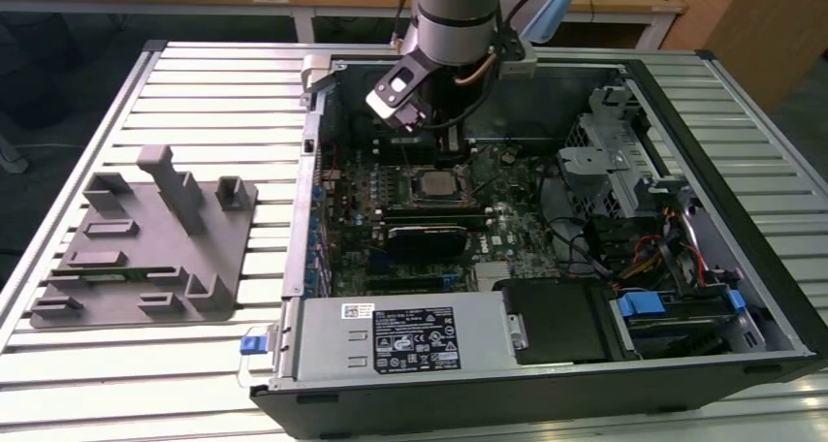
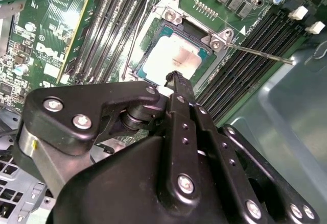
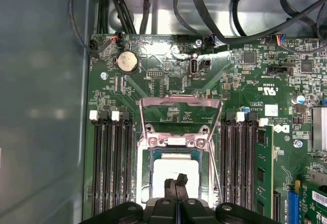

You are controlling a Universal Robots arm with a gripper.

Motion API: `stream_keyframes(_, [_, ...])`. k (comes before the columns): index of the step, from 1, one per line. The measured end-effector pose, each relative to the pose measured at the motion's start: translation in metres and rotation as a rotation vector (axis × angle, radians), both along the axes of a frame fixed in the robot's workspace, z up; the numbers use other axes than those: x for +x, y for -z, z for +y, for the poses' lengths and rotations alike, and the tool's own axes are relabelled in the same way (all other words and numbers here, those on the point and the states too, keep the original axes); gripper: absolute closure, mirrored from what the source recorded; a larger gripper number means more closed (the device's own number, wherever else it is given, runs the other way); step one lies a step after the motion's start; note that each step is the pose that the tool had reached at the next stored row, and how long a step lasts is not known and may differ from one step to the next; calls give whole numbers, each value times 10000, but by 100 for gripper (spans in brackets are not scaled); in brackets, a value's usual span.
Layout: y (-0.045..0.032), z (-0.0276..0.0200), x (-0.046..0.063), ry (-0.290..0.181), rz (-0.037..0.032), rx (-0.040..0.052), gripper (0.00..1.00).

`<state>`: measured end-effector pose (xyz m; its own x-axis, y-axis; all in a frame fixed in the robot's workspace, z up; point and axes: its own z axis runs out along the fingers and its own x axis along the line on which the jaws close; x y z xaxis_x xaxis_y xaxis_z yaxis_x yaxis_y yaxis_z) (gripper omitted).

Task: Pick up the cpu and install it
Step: 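Place the cpu into insertion slot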

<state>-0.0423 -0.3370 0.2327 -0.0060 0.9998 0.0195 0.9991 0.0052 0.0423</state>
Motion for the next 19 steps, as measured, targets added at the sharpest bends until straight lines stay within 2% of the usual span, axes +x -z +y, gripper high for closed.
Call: stream_keyframes(19, [104, 0, 5, 283, 1, -1, 89])
